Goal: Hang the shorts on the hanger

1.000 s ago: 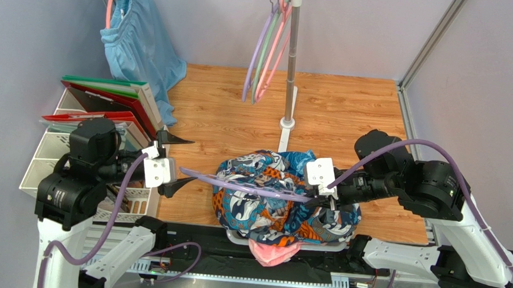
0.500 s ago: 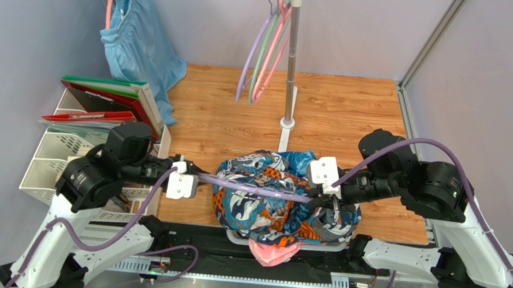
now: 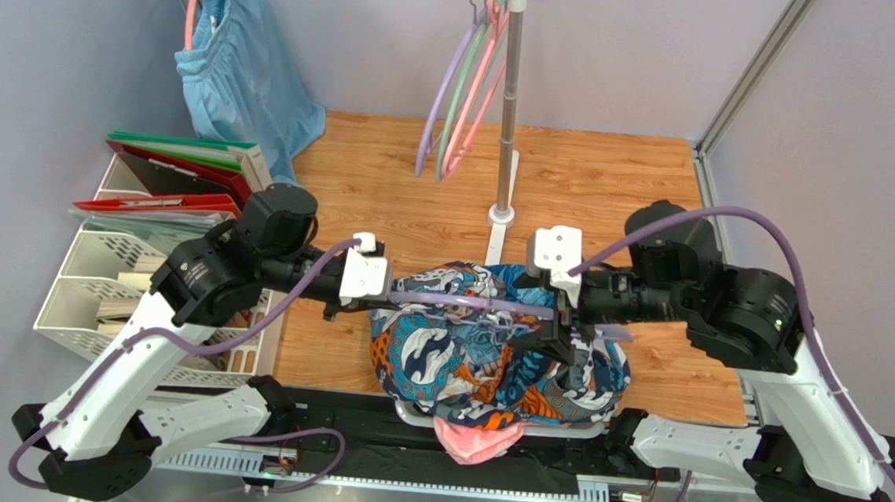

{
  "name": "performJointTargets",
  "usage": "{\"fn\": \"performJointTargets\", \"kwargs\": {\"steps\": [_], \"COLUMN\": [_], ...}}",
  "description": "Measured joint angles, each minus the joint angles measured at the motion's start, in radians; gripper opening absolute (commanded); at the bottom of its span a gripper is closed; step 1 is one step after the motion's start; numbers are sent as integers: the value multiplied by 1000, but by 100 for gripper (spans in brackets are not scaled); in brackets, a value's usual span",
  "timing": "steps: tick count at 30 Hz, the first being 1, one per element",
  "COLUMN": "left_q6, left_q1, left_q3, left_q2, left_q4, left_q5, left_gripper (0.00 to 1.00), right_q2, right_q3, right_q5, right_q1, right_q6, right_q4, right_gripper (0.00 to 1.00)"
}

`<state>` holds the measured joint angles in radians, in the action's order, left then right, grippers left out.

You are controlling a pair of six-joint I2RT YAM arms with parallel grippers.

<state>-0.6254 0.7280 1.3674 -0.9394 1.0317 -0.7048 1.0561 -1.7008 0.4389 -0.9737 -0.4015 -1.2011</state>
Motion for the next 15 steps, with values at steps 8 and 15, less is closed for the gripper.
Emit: {"fn": "performJointTargets", "kwargs": {"steps": [8,15], "left_q6": [158,224], "left_q1": [3,10], "left_q3": [22,29], "left_q2": [-69,-70], "left_q4": [-71,-118], "left_q5": [-5,-13], "left_gripper": [0,55], "right_q2": [101,61], "right_q3": [-6,5], "right_q5": [-10,-55], "right_q1": [0,-3], "right_q6": [61,32], "right_q4": [118,115], "right_gripper": [11,0]}}
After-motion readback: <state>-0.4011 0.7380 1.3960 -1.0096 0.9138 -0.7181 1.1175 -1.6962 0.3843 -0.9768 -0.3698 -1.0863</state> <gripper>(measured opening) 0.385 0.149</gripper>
